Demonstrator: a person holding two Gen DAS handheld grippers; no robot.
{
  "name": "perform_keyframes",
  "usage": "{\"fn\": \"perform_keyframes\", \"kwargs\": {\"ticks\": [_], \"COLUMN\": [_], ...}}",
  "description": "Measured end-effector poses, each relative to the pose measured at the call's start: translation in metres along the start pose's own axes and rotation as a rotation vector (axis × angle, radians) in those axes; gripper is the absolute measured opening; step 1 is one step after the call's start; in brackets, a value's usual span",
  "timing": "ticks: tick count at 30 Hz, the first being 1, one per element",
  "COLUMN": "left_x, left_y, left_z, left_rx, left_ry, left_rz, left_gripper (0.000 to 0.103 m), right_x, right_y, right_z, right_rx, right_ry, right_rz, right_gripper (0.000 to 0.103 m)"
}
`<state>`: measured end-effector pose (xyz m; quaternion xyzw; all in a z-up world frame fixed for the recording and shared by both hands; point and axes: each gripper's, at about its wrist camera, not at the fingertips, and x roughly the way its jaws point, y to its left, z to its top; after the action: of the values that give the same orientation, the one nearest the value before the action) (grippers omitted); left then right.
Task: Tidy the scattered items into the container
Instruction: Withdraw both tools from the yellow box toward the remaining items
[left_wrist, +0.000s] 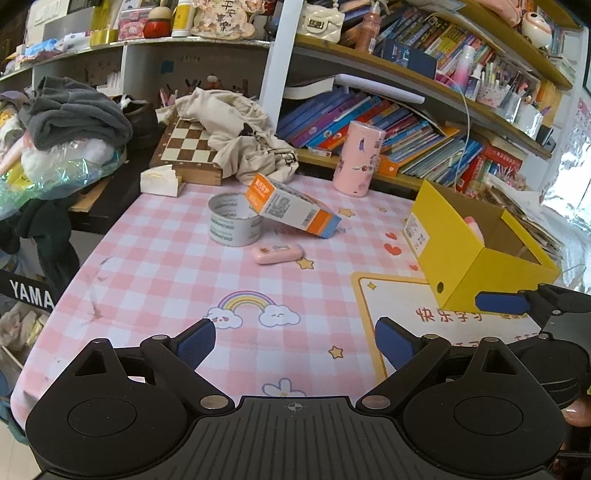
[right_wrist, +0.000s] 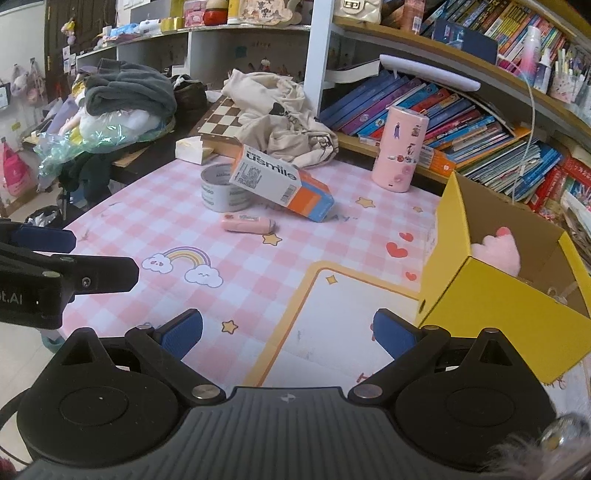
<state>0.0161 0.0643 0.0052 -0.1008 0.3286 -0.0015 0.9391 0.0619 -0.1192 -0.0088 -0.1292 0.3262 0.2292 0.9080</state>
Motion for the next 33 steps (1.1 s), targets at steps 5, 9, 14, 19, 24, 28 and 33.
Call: {"fn": "perform_keyframes", "kwargs": {"ticks": [5,9,14,19,24,28,33], "left_x": [0.013,0.027,0.044,0.061,0.08,0.094,0.104], "left_y": [0.002,0.001,0.002,0.004,0.005,0.004,0.005], "left_z": [0.009,0.015,0.022,0.032,0.041,0.046,0.054], "left_rx": [-0.018,-0.02,-0.029,-0.04,-0.041,-0.045,-0.048], "left_ry": [0.001,0.013,0.03,0.044,0.067,0.082,0.072], "left_rz": [0.02,0.03,0.041,0.059,0.067,0.068,0.074], "left_gripper": [0.095,0.095,0.095,0.095,0.095,0.095,0.095], "right_x": [0.018,0.033,0.055,0.075,0.093,0.105,0.122], "right_y": [-0.002,-0.007,-0.012,-0.016,-0.024,-0.036,-0.049], "right_z": [0.01,0.017,0.025,0.033,0.04,0.045,0.054], "right_rx": [-0.029,-0.042,-0.055,-0.071,-0.065,-0.034,0.011], "right_ry": [0.014,0.028,0.059,0.078,0.092,0.107,0.115], "right_rz": [0.03,0.05,0.086,0.119,0.125,0.108,0.095], "right_gripper": [0.1,0.1,0.1,0.1,0.1,0.1,0.1]}}
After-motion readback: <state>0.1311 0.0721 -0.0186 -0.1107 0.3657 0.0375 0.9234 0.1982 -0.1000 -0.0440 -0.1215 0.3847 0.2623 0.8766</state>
